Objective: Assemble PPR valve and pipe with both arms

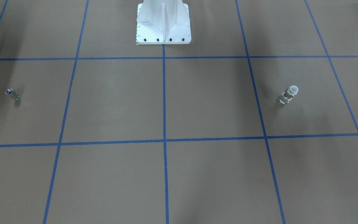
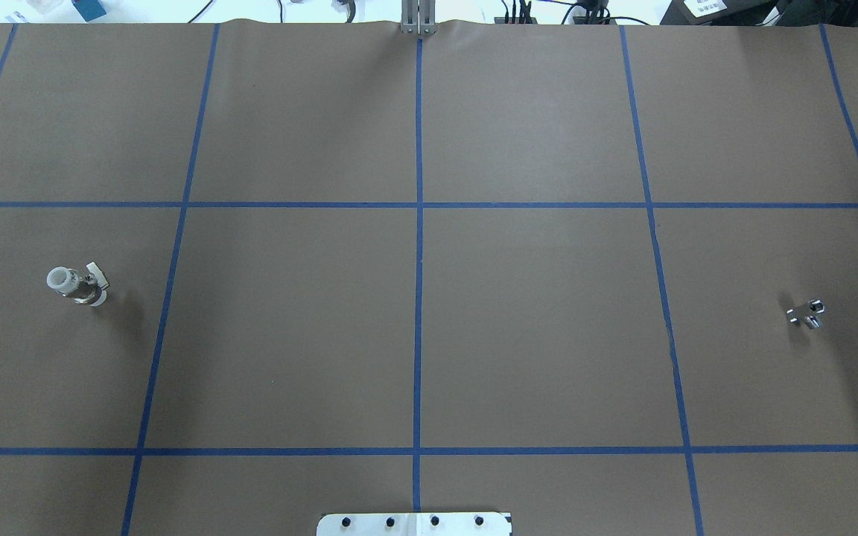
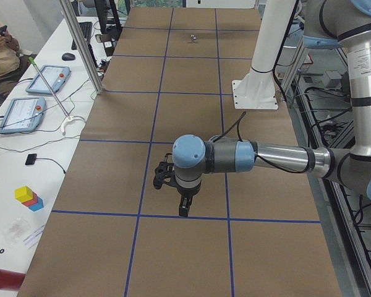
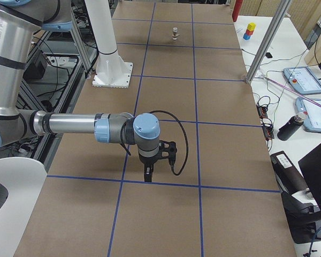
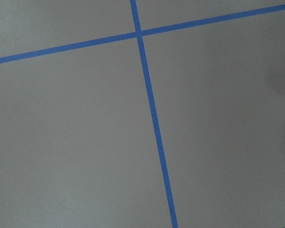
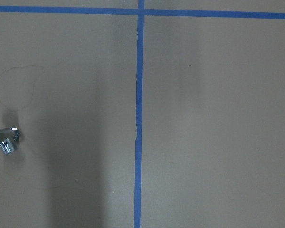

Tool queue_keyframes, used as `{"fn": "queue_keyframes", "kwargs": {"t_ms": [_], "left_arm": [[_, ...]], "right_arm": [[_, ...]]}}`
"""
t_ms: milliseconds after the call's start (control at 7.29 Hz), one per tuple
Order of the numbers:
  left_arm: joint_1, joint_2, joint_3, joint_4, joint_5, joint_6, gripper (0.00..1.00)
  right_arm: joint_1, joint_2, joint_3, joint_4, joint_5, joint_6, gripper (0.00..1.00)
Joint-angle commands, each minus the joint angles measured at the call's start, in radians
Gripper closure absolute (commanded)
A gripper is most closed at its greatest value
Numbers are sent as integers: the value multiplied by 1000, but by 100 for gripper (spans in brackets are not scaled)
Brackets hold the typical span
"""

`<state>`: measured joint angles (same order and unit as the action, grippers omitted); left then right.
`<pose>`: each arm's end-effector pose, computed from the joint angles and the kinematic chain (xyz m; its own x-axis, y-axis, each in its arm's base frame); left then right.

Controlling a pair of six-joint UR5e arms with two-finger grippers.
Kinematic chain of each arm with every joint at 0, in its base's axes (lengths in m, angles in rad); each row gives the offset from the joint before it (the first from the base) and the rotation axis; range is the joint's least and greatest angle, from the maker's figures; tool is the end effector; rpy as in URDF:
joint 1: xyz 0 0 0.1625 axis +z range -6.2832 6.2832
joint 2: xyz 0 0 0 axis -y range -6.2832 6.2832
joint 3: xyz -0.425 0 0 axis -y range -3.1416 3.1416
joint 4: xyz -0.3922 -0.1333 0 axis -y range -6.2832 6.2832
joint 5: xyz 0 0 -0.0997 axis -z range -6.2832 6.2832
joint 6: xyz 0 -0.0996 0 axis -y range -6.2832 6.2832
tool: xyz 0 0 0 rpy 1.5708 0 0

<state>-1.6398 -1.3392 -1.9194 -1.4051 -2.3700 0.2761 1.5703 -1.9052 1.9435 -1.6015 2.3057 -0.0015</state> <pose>-0.0885 -0.3830 0.6046 0.6857 0.1919 -0.7021 -0.1227 0.9813 0.1483 0.0663 -0.3527 0.6221 0.7419 -0.0070 0.6705 0.0016 1.0000 0.0086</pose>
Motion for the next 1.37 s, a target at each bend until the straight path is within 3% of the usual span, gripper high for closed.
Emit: {"fn": "queue_keyframes", "kwargs": {"t_ms": [0, 412, 686, 1098, 1235], "left_arm": [[0, 0, -4, 0, -2, 0, 0], [0, -3, -10, -2, -2, 0, 0], [0, -21, -35, -5, -11, -8, 0], [0, -92, -3, -214, -14, -8, 0], [2, -97, 2, -224, -49, -6, 0]], "right_arm": [[-1, 0, 0, 0, 1, 0, 0], [2, 11, 12, 5, -9, 2, 0], [2, 34, -14, 148, 28, 11, 0], [-1, 94, -28, 160, 34, 15, 0], [-1, 106, -31, 161, 31, 17, 0]]}}
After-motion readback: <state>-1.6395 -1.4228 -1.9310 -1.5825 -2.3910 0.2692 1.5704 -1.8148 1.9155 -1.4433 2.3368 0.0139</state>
